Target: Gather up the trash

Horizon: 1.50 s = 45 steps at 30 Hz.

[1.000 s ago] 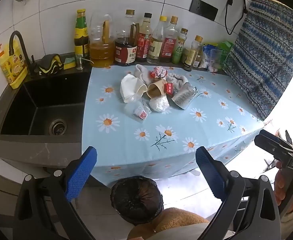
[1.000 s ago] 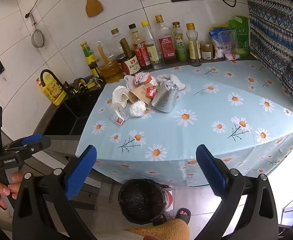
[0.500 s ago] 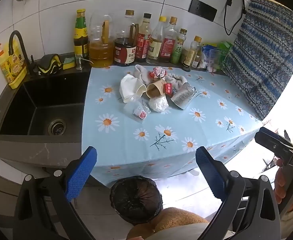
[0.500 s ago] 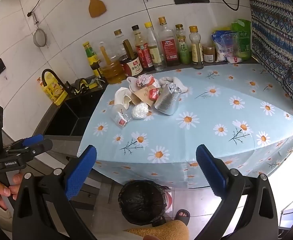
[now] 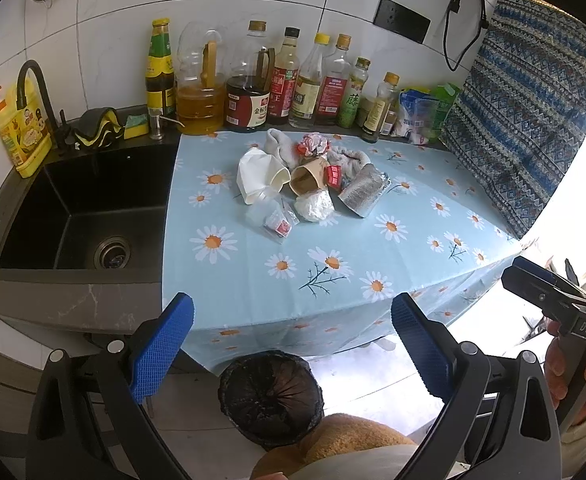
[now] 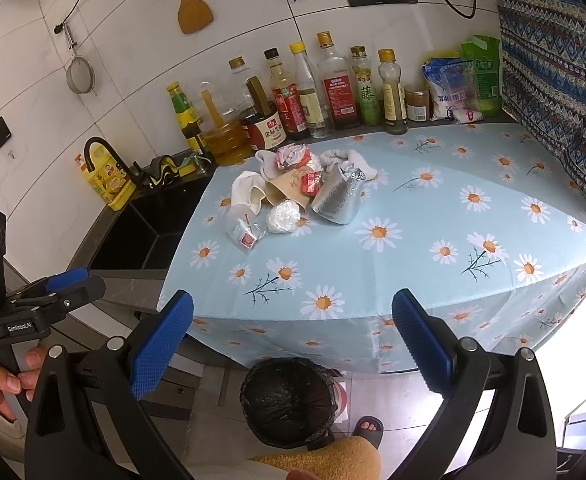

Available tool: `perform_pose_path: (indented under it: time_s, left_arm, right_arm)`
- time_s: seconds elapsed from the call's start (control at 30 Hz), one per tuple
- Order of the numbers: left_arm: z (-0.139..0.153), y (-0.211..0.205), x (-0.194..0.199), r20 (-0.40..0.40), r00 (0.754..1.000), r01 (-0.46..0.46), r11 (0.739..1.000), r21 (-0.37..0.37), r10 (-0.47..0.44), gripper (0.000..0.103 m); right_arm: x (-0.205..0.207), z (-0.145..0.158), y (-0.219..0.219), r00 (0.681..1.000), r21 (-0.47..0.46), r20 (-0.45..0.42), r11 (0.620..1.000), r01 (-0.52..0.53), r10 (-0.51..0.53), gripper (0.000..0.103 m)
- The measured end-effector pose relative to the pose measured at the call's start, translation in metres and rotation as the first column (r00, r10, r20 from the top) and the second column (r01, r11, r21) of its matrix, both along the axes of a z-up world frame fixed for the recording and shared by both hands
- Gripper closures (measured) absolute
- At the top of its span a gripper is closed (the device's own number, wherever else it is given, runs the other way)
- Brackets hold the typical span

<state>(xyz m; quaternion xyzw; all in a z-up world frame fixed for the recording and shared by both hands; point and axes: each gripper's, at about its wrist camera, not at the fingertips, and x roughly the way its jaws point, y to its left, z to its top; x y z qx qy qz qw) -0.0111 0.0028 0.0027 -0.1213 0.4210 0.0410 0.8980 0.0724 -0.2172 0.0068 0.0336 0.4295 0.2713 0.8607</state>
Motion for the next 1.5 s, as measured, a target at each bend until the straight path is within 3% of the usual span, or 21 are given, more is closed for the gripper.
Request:
perform_pose_path:
  time_s: [0.6, 0.9, 1.5]
  left_arm:
    - [-0.003, 0.009, 0.004, -0.029, 1.0, 0.005, 0.998, -0.058, -0.007, 0.007]
    - [-0.002, 0.002, 0.012, -0.017, 0.999, 0.048, 0.998, -0.04, -0.048, 0.008]
    - [-0.008, 0.004, 0.045, -0.017, 1.0, 0.021, 0.996, -0.085, -0.023, 0.012]
  right_arm:
    - [-0.005, 0.002, -0.002, 1.0, -0.002, -0.013, 1.0, 0.022, -0.022, 0.004]
    - [0.002, -0.002, 0.0, 0.999, 0.006, -0.027, 1.0, 0.023, -0.022, 0.004]
    - [0.052, -0.012, 0.004, 0.998, -0.001, -0.064, 1.0, -0.019, 0.019, 0.004]
